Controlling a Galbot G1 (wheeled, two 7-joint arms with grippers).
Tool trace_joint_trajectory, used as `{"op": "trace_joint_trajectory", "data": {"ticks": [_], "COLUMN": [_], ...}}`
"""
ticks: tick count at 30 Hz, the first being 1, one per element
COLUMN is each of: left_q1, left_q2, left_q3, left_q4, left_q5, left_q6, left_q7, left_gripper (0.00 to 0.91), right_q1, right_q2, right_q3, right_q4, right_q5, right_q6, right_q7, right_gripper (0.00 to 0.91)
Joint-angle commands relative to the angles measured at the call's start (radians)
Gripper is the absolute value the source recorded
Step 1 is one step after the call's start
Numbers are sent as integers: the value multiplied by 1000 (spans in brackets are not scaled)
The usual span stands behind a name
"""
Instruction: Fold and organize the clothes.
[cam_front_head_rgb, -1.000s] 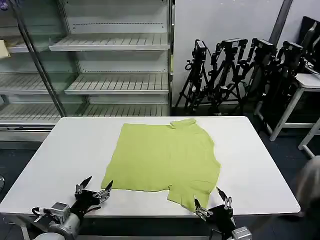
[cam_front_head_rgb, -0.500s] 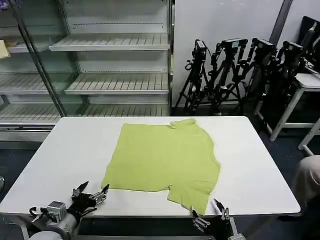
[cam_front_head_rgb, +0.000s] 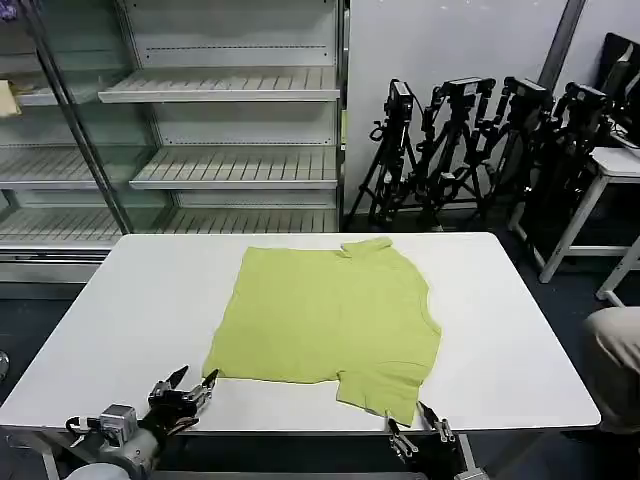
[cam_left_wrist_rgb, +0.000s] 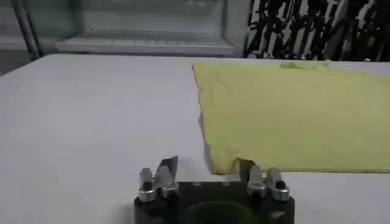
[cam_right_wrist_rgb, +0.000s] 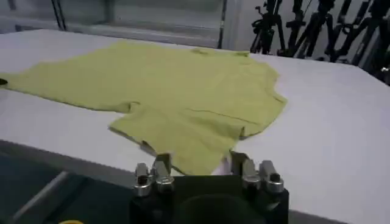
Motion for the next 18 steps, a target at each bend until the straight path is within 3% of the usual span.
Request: {"op": "trace_joint_trajectory", "data": {"ticks": [1,18], "left_q1": [4,-52], "left_q2": [-4,-6], "left_q3": [3,10], "left_q4": [-2,-28], "left_q5": [-3,-43], "left_q6": [7,-24], "left_q7": [12,18], "left_gripper": [20,20], "right_q1": [2,62], "right_q2": [0,2], "right_q3": [-6,46], "right_q4": [-11,48], "right_q5": [11,11], "right_q6": [-9,-1], "right_q7": [3,-12], "right_gripper": [0,0]}}
